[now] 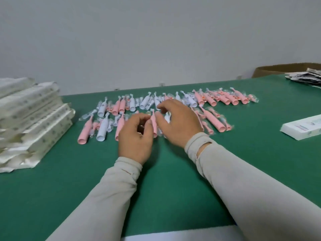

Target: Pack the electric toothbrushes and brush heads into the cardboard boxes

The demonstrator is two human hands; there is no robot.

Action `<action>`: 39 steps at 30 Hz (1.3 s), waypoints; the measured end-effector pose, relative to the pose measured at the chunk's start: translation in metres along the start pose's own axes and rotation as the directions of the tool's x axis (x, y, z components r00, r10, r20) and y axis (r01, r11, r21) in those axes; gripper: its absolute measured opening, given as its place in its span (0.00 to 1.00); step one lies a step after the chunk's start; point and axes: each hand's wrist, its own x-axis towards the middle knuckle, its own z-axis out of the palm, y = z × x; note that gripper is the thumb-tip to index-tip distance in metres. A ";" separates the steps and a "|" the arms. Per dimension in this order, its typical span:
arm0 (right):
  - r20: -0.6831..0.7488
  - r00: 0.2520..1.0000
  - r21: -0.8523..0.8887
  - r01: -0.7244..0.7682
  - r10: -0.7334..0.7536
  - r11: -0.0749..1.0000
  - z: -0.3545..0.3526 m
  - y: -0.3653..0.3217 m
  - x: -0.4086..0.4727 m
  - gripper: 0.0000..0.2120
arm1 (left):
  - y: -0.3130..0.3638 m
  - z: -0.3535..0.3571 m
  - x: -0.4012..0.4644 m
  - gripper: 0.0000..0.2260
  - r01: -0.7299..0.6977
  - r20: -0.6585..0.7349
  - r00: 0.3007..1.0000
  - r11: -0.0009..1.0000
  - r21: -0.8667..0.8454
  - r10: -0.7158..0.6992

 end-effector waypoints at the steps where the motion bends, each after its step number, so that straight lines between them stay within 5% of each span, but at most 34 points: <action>1: -0.026 1.000 0.047 0.010 -0.009 0.999 0.008 0.001 -0.005 0.09 | -0.003 -0.005 -0.002 0.05 0.020 -0.018 1.000 1.000 0.025 -0.019; 7: -0.020 0.993 0.113 0.115 -0.113 0.987 0.024 0.019 -0.023 0.03 | -0.009 -0.024 -0.013 0.03 0.121 -0.030 0.993 0.979 0.162 -0.118; 12: 0.001 0.999 0.192 0.052 -0.053 0.980 0.024 0.025 -0.021 0.04 | 0.000 -0.066 0.014 0.13 -0.016 0.013 1.000 0.876 0.483 0.011; 16: 0.019 0.999 0.242 0.030 -0.036 0.970 0.022 0.028 -0.021 0.03 | -0.001 -0.150 0.072 0.22 0.078 -0.070 0.997 0.560 0.825 -0.036; 20: 0.034 0.999 0.253 0.022 -0.031 0.967 0.019 0.024 -0.021 0.05 | -0.009 -0.218 0.099 0.15 0.297 -0.279 0.948 0.113 0.948 -0.150; 23: 0.039 0.999 0.250 0.022 -0.033 0.968 0.020 0.024 -0.020 0.05 | -0.017 -0.237 0.098 0.16 0.381 -0.376 0.912 -0.005 0.925 -0.166; 26: 0.044 0.999 0.241 0.018 -0.030 0.970 0.021 0.025 -0.020 0.05 | -0.024 -0.242 0.099 0.15 0.442 -0.420 0.888 0.099 0.891 -0.187; 32: 0.033 0.999 0.238 -0.006 -0.002 0.971 0.022 0.026 -0.018 0.04 | -0.021 -0.237 0.100 0.05 0.495 -0.491 0.859 0.475 0.727 -0.144; 36: -0.031 0.999 0.237 -0.016 0.024 0.971 0.020 0.023 -0.017 0.04 | 0.011 -0.205 0.095 0.01 0.171 -0.466 0.866 0.767 0.618 0.183; 39: -0.068 0.996 0.391 -0.030 0.061 0.920 0.019 0.018 -0.016 0.04 | 0.042 -0.155 0.078 0.08 -0.180 -0.442 0.802 0.868 0.462 0.402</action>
